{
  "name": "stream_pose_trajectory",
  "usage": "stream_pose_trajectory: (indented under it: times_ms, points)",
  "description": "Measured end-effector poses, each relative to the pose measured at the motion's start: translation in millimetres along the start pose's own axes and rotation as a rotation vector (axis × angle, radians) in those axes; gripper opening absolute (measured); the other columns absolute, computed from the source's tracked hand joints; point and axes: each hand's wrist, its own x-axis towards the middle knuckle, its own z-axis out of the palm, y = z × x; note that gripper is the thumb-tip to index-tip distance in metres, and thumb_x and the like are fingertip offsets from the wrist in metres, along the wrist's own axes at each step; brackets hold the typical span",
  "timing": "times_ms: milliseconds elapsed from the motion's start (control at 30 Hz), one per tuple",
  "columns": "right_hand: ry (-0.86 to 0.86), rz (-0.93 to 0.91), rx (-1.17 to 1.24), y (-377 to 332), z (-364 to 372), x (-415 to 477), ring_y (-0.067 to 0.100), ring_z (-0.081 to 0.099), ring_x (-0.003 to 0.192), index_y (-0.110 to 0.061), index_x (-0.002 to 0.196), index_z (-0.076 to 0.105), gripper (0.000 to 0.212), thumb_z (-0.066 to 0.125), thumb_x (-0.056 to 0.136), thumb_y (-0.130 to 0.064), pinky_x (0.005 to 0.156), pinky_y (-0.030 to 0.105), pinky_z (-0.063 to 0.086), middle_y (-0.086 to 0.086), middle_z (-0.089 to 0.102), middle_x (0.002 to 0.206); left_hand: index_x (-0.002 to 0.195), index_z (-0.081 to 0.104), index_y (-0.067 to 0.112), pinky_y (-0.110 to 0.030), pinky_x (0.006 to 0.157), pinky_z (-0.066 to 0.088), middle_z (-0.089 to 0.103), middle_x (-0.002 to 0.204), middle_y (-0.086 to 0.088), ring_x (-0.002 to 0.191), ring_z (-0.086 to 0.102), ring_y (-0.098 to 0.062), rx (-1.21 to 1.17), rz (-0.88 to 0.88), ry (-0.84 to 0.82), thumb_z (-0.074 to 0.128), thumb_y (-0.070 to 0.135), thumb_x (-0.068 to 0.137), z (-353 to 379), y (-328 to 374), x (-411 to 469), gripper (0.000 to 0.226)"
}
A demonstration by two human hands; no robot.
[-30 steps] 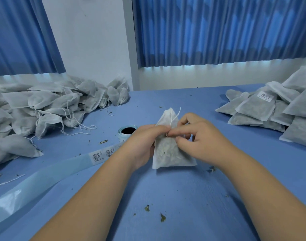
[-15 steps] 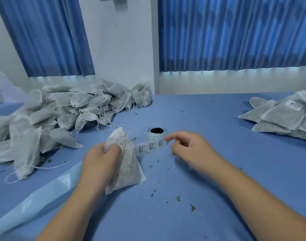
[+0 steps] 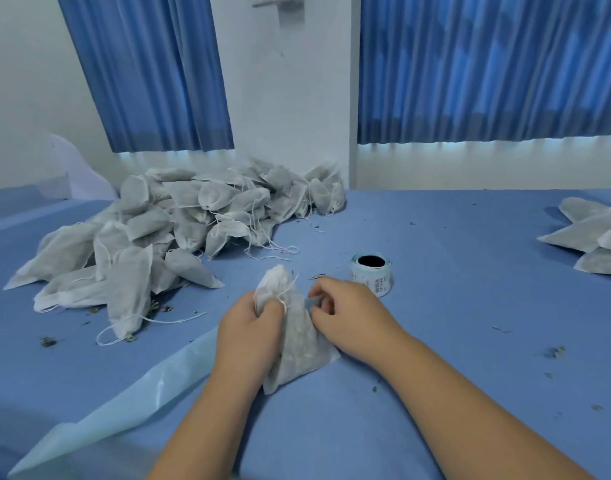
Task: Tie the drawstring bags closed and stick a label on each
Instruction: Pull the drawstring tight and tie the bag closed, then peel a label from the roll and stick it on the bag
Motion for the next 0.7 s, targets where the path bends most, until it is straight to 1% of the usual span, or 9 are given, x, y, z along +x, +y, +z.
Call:
stream_pose_trajectory:
  times_ms: [67,167,233,333,400,500,600,667,700]
  points:
    - [0.007,-0.035,-0.011,3.0,-1.1,-1.8,0.002,0.051,0.075,-0.031,0.085,0.057,0.007,0.060,0.084,-0.025,0.071,0.028,0.046,-0.010,0.058,0.078,0.066,0.047,0.010,-0.013,0.040,0.030,0.039,0.048,0.016,0.043,0.033,-0.003,-0.024,-0.014,-0.006,0.056,0.014,0.086,0.4,-2.3,2.2,0.022]
    - [0.047,-0.029,0.009,6.6,-4.7,-3.4,0.002,0.053,0.076,-0.034,0.072,0.054,0.017,0.063,0.084,-0.026,0.066,0.015,0.040,-0.008,0.060,0.083,0.072,0.052,0.004,-0.015,0.041,0.030,0.042,0.051,0.016,0.046,0.035,-0.005,-0.043,-0.004,-0.035,0.056,0.015,0.085,2.2,-4.8,3.1,0.018]
    - [0.069,-0.009,0.029,7.5,-6.0,-3.0,0.002,0.055,0.073,-0.033,0.068,0.055,0.021,0.064,0.085,-0.025,0.062,0.012,0.039,-0.007,0.062,0.082,0.070,0.051,0.005,-0.017,0.043,0.031,0.042,0.052,0.015,0.048,0.036,-0.005,-0.041,0.019,-0.057,0.056,0.015,0.085,2.4,-4.7,1.4,0.018]
    - [0.070,-0.005,0.042,6.0,-7.0,-2.8,0.001,0.055,0.070,-0.028,0.071,0.062,0.017,0.063,0.087,-0.021,0.061,0.011,0.040,-0.007,0.064,0.079,0.073,0.054,0.005,-0.020,0.048,0.035,0.045,0.055,0.013,0.050,0.038,-0.006,-0.033,0.026,-0.068,0.056,0.016,0.085,1.1,-4.0,0.2,0.016]
    - [0.067,0.005,0.074,6.1,-8.5,-4.3,-0.002,0.055,0.068,-0.025,0.077,0.068,0.015,0.062,0.086,-0.015,0.063,0.009,0.042,-0.010,0.065,0.078,0.075,0.055,0.003,-0.019,0.047,0.034,0.046,0.058,0.011,0.051,0.039,-0.006,-0.038,0.021,-0.067,0.056,0.017,0.085,0.7,-3.8,0.0,0.017]
    - [0.080,0.043,0.113,6.3,-10.9,-7.3,-0.005,0.054,0.066,-0.024,0.088,0.071,0.024,0.057,0.085,-0.006,0.063,0.006,0.042,-0.014,0.063,0.078,0.075,0.054,0.004,-0.018,0.047,0.033,0.045,0.057,0.012,0.051,0.038,-0.006,-0.036,0.000,-0.063,0.055,0.018,0.086,0.1,-3.7,-0.6,0.018]
    - [0.093,0.090,0.171,5.3,-12.6,-10.2,-0.002,0.055,0.064,-0.035,0.085,0.059,0.029,0.054,0.084,-0.006,0.060,0.011,0.044,-0.014,0.062,0.073,0.065,0.045,0.013,-0.016,0.043,0.031,0.039,0.051,0.016,0.047,0.033,-0.005,-0.021,-0.003,-0.050,0.055,0.018,0.085,-0.4,-3.5,-0.4,0.023]
    - [0.080,0.123,0.149,4.9,-13.0,-12.5,0.000,0.056,0.066,-0.036,0.083,0.051,0.027,0.054,0.082,-0.008,0.062,0.015,0.045,-0.014,0.063,0.073,0.065,0.045,0.016,-0.017,0.042,0.029,0.037,0.051,0.015,0.047,0.032,-0.006,-0.004,-0.014,-0.045,0.055,0.018,0.085,-1.2,-3.5,0.2,0.023]
    - [0.076,0.134,0.132,4.8,-13.2,-14.1,0.001,0.056,0.068,-0.035,0.083,0.049,0.026,0.054,0.082,-0.009,0.062,0.016,0.045,-0.013,0.063,0.073,0.066,0.047,0.014,-0.018,0.043,0.029,0.038,0.052,0.014,0.048,0.033,-0.006,0.002,-0.022,-0.047,0.055,0.018,0.085,-1.5,-3.6,0.3,0.022]
